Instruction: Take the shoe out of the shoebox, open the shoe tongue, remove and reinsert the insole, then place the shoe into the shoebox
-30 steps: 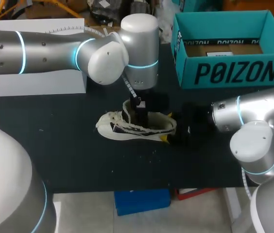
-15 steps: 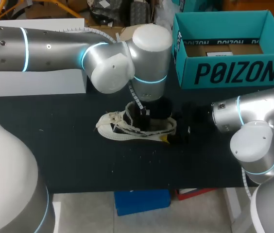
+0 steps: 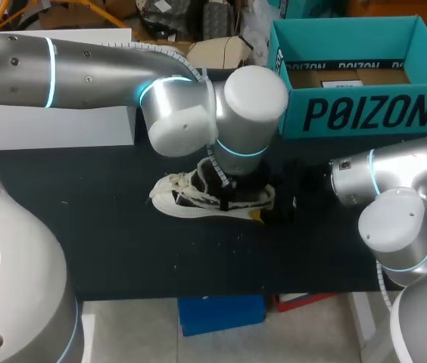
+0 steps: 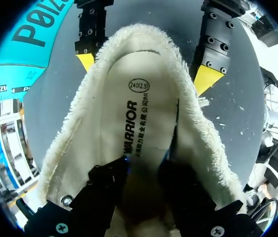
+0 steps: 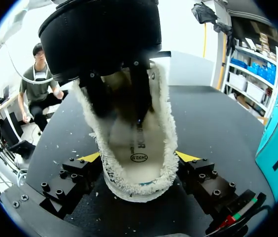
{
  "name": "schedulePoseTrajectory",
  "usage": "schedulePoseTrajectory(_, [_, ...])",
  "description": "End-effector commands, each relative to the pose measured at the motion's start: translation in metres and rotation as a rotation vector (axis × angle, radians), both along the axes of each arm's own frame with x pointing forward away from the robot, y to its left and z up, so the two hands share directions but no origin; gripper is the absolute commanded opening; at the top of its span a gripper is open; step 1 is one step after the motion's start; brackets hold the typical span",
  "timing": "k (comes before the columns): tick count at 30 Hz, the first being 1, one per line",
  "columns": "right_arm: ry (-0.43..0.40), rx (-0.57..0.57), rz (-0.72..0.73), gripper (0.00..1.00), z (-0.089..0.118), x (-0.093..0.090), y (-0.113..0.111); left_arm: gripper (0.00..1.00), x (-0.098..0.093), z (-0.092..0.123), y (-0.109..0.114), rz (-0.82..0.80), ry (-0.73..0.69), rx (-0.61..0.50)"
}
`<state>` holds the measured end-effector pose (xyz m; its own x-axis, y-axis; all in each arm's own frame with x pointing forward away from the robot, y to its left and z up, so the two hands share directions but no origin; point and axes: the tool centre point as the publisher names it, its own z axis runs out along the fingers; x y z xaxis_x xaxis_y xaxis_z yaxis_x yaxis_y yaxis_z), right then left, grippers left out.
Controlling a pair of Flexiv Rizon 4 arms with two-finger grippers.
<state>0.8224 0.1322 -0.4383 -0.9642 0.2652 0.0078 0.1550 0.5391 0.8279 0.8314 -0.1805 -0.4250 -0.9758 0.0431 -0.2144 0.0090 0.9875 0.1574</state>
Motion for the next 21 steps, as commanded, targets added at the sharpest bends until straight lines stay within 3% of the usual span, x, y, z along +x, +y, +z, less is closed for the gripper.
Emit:
schedulePoseTrajectory(1, [0.001,-0.003,-0.002,0.0,-0.002,0.0,-0.002,0.39,0.009,-0.014,0.007,0.0,-0.093,-0.017])
schedulePoseTrajectory(17, [0.001,-0.003,-0.002,0.0,-0.002,0.0,-0.002,0.38,0.027,-0.004,0.009,-0.003,-0.238,-0.165])
schedulePoseTrajectory(21, [0.001,-0.003,-0.002,0.0,-0.002,0.0,-0.002,0.31,0.027,-0.006,0.004,-0.017,-0.231,-0.174])
